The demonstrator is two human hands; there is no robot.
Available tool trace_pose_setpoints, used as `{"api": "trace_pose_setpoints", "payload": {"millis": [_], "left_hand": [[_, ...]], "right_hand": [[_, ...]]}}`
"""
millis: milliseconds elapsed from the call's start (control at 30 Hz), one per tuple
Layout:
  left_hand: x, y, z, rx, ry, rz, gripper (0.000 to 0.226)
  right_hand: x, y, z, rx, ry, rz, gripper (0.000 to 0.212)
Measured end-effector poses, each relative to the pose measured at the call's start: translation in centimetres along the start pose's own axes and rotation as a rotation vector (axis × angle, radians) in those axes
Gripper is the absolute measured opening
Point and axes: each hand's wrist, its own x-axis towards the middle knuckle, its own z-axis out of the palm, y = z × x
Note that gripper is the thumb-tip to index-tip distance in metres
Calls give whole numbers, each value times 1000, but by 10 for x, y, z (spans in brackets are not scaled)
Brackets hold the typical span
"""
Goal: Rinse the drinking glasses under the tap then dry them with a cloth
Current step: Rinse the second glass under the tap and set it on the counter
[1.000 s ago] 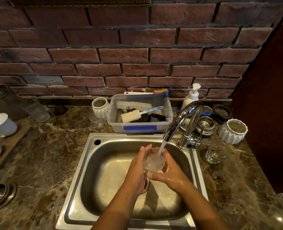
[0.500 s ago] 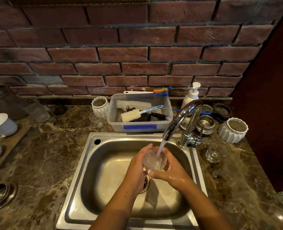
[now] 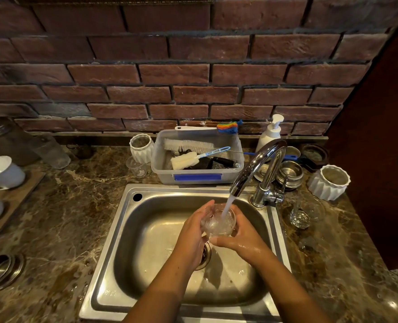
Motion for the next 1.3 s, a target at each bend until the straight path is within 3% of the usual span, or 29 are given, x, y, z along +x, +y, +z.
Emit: {"api": "trace_pose_setpoints", "payload": {"millis": [267,433,567,700,1000,1300], "left_hand": [[-6,2,-8,27,-110,-52,36],[-9,8,-1,-8,-117,-141,31],[-15,11,3,-11,-101,-219,47],[-24,13,3,16,-29,-310,47],[-46,13,-3,29,9,-454,47],[-61,2,-16,34,6,-473,51]], "right_hand": [[-17,0,4,211,-37,97,56],[-24,0,12,520,-26,175,58],[-28,-9,17,663,-12,259,64],[-34,-21,18,653,-18,400,51],[-52,-31,37,639,51,603,57],[-70,-31,45,593,18,571,53]]}}
